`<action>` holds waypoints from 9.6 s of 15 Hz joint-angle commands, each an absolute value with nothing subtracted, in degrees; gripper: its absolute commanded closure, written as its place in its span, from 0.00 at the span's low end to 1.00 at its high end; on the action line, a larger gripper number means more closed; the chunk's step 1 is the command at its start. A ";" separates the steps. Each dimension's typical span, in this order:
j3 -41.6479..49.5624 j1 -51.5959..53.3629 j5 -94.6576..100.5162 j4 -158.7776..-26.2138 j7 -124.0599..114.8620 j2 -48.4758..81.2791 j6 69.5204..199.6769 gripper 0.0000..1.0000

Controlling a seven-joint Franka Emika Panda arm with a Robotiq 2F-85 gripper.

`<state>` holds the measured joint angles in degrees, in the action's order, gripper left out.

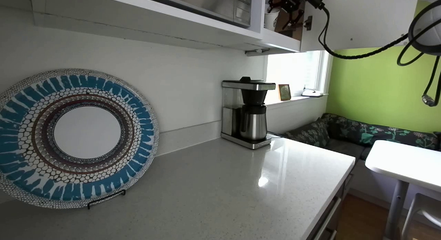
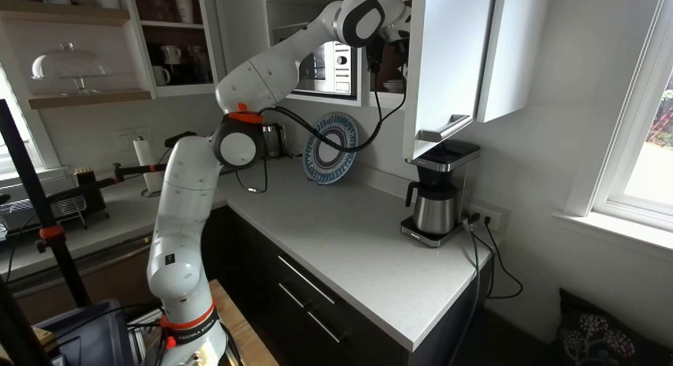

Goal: Put the paper cup in the bottom shelf of the top cabinet on the right and then close the cabinet door

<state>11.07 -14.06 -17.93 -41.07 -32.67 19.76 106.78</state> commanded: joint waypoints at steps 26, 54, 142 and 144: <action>11.52 -22.07 -21.26 -35.33 -15.41 17.16 101.12 0.00; 14.35 -28.23 -20.65 -81.74 23.94 -22.14 91.31 0.00; 53.58 1.53 -48.63 -42.47 20.26 -5.71 60.06 0.00; 51.02 2.30 -48.37 -42.38 18.64 -5.82 60.38 0.00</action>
<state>53.97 0.73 -47.84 -42.70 22.19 -5.05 59.48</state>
